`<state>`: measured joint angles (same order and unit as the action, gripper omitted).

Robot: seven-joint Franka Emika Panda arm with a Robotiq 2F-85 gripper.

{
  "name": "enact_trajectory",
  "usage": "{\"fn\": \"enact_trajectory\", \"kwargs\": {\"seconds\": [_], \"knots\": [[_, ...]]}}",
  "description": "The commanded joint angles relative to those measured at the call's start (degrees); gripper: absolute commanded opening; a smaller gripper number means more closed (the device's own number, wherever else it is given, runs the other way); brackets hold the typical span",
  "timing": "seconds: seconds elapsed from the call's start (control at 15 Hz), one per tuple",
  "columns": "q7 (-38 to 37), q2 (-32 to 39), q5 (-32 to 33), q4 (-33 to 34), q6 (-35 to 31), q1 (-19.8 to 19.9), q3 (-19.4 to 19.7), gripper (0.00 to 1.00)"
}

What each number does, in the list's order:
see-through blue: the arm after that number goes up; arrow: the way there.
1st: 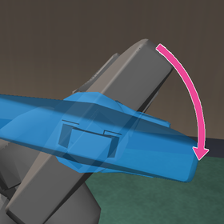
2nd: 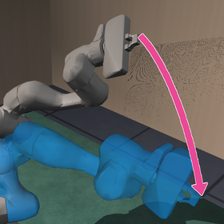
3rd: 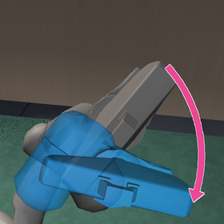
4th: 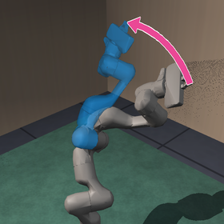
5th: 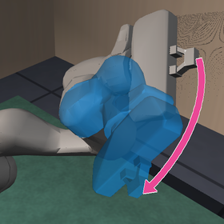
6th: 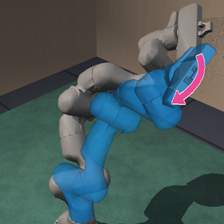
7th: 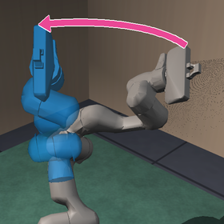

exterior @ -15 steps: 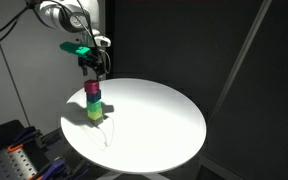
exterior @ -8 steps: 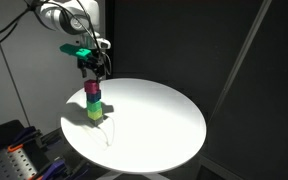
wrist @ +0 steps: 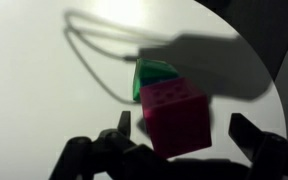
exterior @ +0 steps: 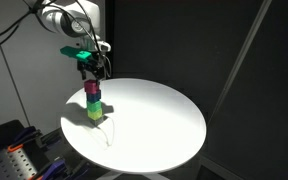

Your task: Put the pink block on the table

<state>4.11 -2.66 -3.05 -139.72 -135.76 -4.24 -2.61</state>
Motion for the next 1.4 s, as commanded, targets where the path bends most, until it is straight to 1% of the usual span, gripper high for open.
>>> {"fn": "enact_trajectory", "kwargs": {"seconds": [0.0,0.07,0.13,0.2,0.47,0.53,0.67,0.73,0.8,1.33], "knots": [[1.2,-0.1,0.5,-0.2,-0.6,0.6,0.1,1.0],[1.2,0.0,0.5,-0.2,-0.6,0.6,0.2,1.0],[1.2,0.0,0.5,-0.1,-0.5,0.6,0.2,0.75],[1.2,0.1,0.5,-0.1,-0.5,0.6,0.2,0.74],[1.2,0.0,0.5,-0.1,-0.4,0.6,0.2,0.4],[1.1,0.0,0.6,0.0,-0.3,0.6,0.2,0.35],[0.7,-0.3,0.7,0.3,0.7,0.6,0.2,0.31],[0.6,-0.4,0.8,0.3,0.8,0.6,0.2,0.31],[0.6,-0.6,0.7,0.4,0.9,0.6,0.2,0.28],[0.7,-2.7,0.0,0.7,1.9,0.9,0.6,0.28]]}}
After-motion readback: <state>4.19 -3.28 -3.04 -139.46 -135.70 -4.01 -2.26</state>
